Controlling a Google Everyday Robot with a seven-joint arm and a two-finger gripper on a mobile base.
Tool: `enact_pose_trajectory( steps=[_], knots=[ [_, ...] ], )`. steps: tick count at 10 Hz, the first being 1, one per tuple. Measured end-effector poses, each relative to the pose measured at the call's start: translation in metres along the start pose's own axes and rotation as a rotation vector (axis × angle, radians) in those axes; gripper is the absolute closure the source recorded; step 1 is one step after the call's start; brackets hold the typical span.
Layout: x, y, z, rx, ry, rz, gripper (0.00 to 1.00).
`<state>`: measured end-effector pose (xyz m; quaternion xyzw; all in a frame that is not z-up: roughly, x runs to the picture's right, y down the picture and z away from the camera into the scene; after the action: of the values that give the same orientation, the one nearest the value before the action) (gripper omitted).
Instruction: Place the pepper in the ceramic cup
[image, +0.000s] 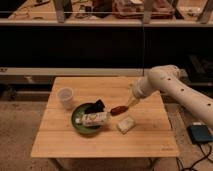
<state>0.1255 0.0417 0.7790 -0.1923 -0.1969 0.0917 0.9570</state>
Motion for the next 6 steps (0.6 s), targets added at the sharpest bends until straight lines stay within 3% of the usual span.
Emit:
enact_pose_trajectory(
  steps=[2,4,6],
  knots=[
    [0.002,0.005,0.022,-0.029,-0.018,-0.006,0.35],
    [-0.001,0.021,0.055,-0.091,-0.034,-0.042,0.35],
    [0.0,0.032,0.074,-0.13,-0.034,-0.068,0.35]
  ],
)
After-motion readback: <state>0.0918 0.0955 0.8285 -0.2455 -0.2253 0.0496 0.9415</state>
